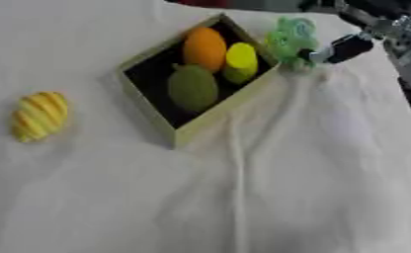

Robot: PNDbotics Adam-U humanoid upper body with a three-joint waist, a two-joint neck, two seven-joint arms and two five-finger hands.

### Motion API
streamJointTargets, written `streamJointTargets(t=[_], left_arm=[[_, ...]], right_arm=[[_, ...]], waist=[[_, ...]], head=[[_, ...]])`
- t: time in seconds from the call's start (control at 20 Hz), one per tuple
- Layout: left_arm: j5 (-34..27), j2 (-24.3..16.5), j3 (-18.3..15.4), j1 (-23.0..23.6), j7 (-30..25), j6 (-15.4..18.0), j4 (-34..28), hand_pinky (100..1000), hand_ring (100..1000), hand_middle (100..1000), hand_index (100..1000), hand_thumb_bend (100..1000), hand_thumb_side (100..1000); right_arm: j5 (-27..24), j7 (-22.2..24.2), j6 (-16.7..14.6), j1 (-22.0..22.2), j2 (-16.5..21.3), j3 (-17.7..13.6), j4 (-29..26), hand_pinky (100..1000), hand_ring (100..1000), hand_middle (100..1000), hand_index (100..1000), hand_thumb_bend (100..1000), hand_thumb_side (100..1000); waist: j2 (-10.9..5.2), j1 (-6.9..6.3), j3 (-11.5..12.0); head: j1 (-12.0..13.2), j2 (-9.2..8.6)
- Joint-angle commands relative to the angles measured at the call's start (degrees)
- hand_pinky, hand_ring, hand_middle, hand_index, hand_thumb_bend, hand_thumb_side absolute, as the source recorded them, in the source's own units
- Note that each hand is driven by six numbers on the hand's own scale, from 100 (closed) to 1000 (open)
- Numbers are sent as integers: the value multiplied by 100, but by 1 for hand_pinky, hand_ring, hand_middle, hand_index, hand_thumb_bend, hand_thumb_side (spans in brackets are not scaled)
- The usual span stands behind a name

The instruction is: Pick up objects on the table and place them in the box.

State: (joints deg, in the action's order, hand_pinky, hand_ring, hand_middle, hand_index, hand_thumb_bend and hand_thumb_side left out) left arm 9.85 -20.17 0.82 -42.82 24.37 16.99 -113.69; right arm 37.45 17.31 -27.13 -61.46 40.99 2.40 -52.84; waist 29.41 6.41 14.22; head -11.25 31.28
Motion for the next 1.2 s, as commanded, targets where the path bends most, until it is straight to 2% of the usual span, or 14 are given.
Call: streamJointTargets(t=[0.05, 0.2, 0.55, 0.6, 0.75, 0.8, 0.85, 0.9, 1.2], left_arm=[[-18, -86, -30, -129, -15, 19, -91, 704, 747, 745, 846, 439, 440], [-28, -85, -22, -143, -28, 19, -91, 704, 747, 745, 846, 437, 442], [-42, -93, -14, -147, -45, 14, -91, 703, 747, 744, 846, 437, 443], [-44, -92, -13, -149, -46, 14, -91, 703, 746, 744, 846, 436, 443], [-50, -89, -9, -141, -53, 10, -91, 702, 746, 744, 846, 436, 444], [-51, -89, -10, -131, -53, 7, -91, 702, 746, 744, 846, 435, 444], [-51, -91, -10, -122, -53, 5, -91, 702, 746, 744, 846, 435, 444], [-51, -96, -11, -106, -54, 1, -91, 702, 746, 744, 846, 435, 444], [-37, -142, -10, 7, -62, -28, -91, 703, 746, 744, 846, 436, 444]], right_arm=[[212, -10, 146, -172, 76, -132, 164, 907, 966, 817, 884, 451, 288], [420, -61, 177, -197, 25, -173, 303, 905, 964, 814, 884, 452, 275], [728, 6, 10, -222, -62, -103, 412, 896, 953, 799, 876, 428, 212], [775, -1, 10, -227, -77, -97, 424, 893, 950, 791, 868, 398, 213], [829, -121, 48, -232, -119, -103, 435, 883, 924, 705, 797, 214, 205], [789, -176, 67, -233, -128, -112, 419, 883, 919, 684, 783, 177, 200], [735, -212, 83, -231, -128, -114, 399, 883, 919, 684, 783, 177, 200], [672, -237, 93, -235, -118, -118, 366, 879, 904, 629, 743, 100, 186], [173, -64, 78, -219, 49, -71, 80, 872, 880, 593, 713, 100, 181]], waist=[[-119, -5, 29], [-98, 17, 56], [-77, 23, 74], [-74, 25, 80], [-80, 26, 86], [-89, 25, 82], [-96, 26, 77], [-113, 27, 65], [-242, 29, -41]], head=[[-61, -157], [-88, -128], [-147, -38], [-151, -35], [-155, -4], [-153, 18], [-151, 35], [-146, 69], [-75, 226]])
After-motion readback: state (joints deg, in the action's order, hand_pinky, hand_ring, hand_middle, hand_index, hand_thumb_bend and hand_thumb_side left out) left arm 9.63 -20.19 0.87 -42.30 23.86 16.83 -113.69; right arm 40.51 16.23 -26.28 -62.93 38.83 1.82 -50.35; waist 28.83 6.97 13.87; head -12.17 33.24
